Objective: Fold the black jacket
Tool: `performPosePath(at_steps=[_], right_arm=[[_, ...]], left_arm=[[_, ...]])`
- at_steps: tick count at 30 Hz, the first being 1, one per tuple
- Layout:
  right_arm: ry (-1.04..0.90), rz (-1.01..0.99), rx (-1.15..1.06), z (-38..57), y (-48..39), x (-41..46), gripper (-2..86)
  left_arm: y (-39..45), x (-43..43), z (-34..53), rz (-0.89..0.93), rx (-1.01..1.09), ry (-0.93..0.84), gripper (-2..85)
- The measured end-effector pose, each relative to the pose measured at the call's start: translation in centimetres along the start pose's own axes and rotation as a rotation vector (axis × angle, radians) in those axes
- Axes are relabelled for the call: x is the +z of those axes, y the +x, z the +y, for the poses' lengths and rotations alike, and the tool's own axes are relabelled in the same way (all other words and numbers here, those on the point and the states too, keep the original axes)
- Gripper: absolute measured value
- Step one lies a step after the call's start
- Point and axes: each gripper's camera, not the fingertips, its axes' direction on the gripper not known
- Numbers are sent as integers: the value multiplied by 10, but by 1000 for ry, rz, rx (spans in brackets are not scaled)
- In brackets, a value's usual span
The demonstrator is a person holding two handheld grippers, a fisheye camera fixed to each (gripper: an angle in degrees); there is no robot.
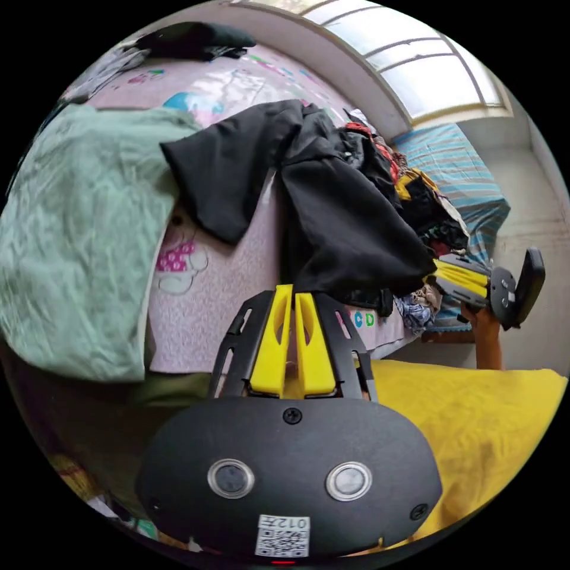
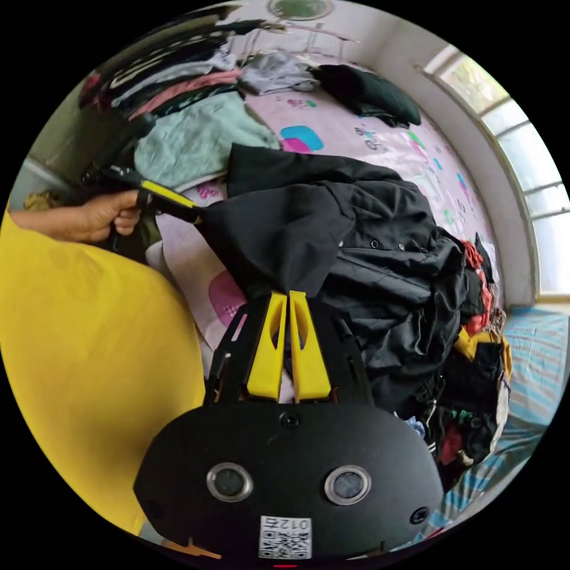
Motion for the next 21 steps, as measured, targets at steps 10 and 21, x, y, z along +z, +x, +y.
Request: performPosePath(at_steps=[10,21], right_arm=[[40,-302,-73,62,-13,35,4],[60,-584,-24,75,73,26,13]], left_arm=[[-6,24,89,23,-315,15,2],[74,-1,85,-340,-211,127,4]])
